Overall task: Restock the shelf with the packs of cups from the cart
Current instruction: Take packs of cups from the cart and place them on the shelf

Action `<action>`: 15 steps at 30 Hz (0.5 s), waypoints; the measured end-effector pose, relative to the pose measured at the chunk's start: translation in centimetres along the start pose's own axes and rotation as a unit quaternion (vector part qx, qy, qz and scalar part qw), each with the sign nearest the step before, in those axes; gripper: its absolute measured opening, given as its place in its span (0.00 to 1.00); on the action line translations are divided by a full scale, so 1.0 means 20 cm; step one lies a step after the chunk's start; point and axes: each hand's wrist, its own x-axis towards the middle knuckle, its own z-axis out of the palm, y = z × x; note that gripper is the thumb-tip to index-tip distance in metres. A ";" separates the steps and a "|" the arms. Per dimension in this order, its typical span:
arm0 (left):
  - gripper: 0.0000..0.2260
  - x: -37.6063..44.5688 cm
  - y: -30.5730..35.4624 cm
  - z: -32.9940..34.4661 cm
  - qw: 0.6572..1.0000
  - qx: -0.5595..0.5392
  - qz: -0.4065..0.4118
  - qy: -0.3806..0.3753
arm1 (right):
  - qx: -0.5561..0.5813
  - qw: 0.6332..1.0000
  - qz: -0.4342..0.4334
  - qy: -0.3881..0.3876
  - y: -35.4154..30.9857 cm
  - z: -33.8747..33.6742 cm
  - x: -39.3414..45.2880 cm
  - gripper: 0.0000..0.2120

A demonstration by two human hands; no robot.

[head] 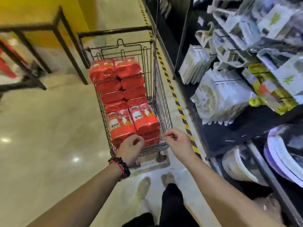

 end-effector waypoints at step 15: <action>0.03 0.29 -0.14 -0.28 0.990 -0.065 -0.107 0.066 | -0.040 0.995 0.027 -0.089 -0.10 0.31 0.54 0.11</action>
